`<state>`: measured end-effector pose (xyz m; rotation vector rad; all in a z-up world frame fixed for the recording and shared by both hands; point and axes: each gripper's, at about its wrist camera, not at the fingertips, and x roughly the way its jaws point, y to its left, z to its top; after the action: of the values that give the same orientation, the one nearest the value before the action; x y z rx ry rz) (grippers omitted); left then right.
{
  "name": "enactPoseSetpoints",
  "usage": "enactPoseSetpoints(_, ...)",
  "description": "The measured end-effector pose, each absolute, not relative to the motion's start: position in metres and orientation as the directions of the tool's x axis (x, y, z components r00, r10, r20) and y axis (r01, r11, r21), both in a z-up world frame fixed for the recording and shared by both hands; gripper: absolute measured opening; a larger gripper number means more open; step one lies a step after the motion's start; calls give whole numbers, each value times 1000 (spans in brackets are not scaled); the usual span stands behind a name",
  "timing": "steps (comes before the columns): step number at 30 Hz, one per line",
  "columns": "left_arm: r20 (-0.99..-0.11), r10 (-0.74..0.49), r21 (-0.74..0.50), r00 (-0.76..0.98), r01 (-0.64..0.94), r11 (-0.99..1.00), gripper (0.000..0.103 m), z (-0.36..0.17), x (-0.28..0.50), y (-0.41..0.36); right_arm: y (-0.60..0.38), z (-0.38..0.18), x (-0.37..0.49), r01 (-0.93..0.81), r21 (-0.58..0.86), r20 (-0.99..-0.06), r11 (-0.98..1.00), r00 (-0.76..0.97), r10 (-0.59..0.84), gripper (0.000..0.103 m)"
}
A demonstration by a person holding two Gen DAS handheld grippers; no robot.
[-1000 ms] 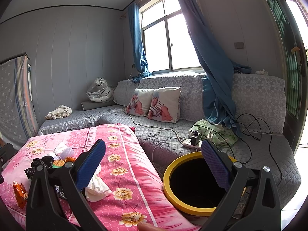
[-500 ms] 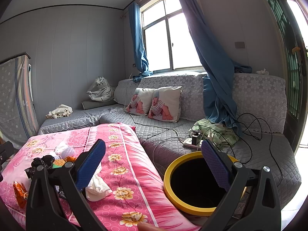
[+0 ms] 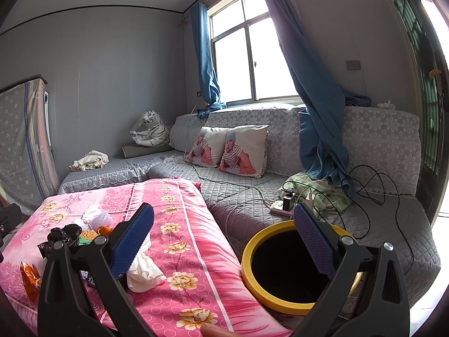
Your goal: Collect trash
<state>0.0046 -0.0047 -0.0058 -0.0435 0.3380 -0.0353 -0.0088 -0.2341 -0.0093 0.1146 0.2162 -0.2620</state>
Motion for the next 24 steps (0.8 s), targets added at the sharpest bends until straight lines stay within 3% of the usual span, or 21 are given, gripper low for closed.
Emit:
enactPoseSetpoints(15, -402, -80, -26, 912, 75, 997, 95, -21, 36, 40, -226, -11, 24, 199, 47, -281, 979, 943, -178, 95)
enactPoseSetpoints(20, -467, -58, 100, 882, 118, 988, 95, -37, 45, 57, -215, -14, 54, -23, 43, -330, 999, 943, 36, 95)
enactPoseSetpoints(24, -558, -58, 115, 828, 147, 982, 95, -53, 61, 79, -202, -32, 92, -187, 65, -461, 980, 865, 196, 95)
